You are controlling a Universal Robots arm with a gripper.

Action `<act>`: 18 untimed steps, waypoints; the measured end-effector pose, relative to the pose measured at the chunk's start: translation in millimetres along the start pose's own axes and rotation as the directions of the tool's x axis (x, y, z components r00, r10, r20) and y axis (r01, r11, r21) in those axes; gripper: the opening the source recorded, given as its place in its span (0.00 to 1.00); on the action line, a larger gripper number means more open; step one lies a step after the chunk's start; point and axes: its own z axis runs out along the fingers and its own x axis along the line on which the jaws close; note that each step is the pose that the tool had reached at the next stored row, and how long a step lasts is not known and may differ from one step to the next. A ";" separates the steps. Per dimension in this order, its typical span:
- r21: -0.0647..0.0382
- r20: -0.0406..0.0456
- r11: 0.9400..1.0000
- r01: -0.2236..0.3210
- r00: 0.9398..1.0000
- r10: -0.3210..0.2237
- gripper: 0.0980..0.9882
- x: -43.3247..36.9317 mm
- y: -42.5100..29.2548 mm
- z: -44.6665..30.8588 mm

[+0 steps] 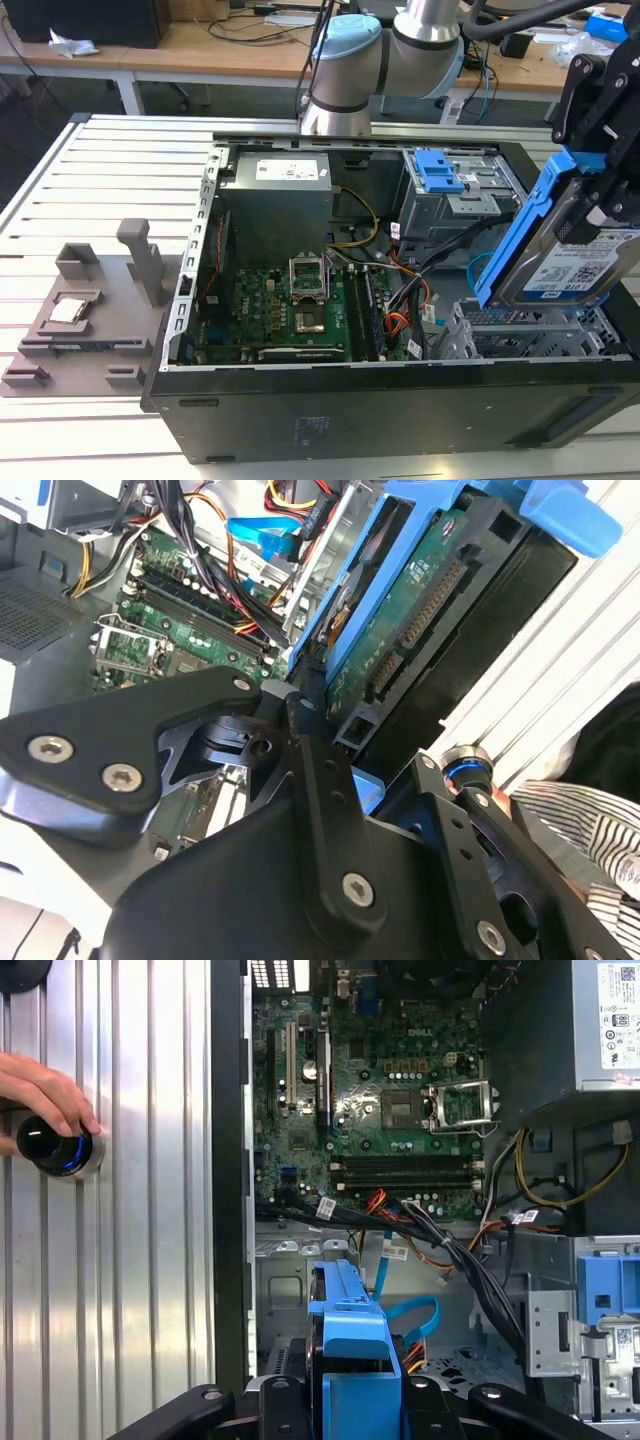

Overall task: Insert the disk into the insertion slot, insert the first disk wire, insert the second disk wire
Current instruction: 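Insert the disk into the insertion slot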

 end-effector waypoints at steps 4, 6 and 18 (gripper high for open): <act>0.000 0.000 1.000 0.000 1.000 0.000 0.30 0.0 -0.2 4.4; 0.000 0.000 1.000 0.000 1.000 0.000 0.30 0.0 -0.3 7.3; 0.000 0.000 1.000 0.000 1.000 0.000 0.30 -2.7 1.0 24.6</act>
